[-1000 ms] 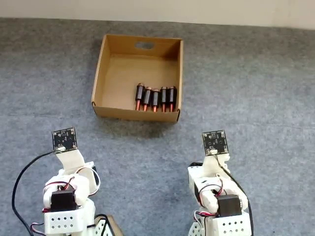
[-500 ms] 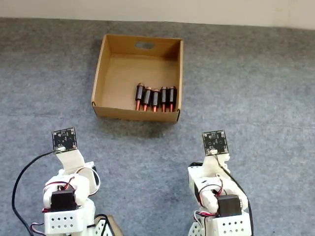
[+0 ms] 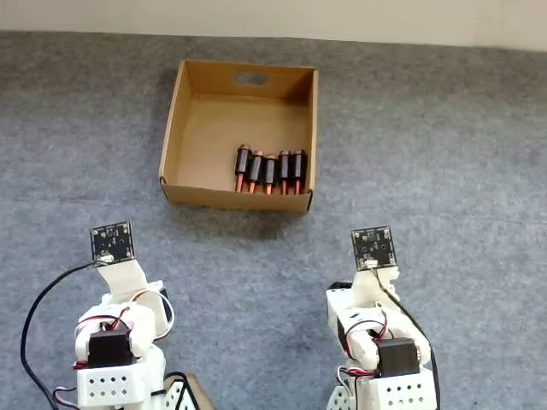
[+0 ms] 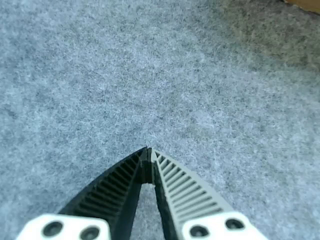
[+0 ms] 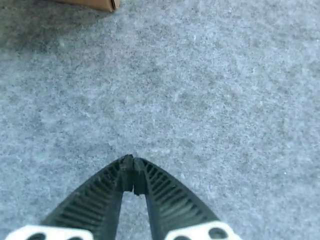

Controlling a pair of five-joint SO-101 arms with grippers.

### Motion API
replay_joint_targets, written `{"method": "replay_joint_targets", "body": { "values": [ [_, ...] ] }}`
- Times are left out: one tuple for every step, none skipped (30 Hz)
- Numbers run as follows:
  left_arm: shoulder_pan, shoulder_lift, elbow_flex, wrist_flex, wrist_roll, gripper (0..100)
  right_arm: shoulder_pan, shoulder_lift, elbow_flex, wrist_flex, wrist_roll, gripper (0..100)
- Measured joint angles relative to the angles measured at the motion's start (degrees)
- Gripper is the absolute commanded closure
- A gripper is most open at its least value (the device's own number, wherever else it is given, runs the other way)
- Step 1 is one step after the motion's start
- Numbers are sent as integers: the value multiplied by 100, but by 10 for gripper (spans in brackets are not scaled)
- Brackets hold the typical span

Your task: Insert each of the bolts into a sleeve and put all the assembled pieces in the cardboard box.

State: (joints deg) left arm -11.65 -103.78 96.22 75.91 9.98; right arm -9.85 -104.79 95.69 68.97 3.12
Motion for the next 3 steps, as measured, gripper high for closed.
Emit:
{"method": "replay_joint_targets", "body": {
  "values": [
    [0,0,0,0,0,992,0,0,0,0,0,992],
    [0,0,0,0,0,992,0,0,0,0,0,992],
    [0,0,0,0,0,992,0,0,0,0,0,992]
  ]
}}
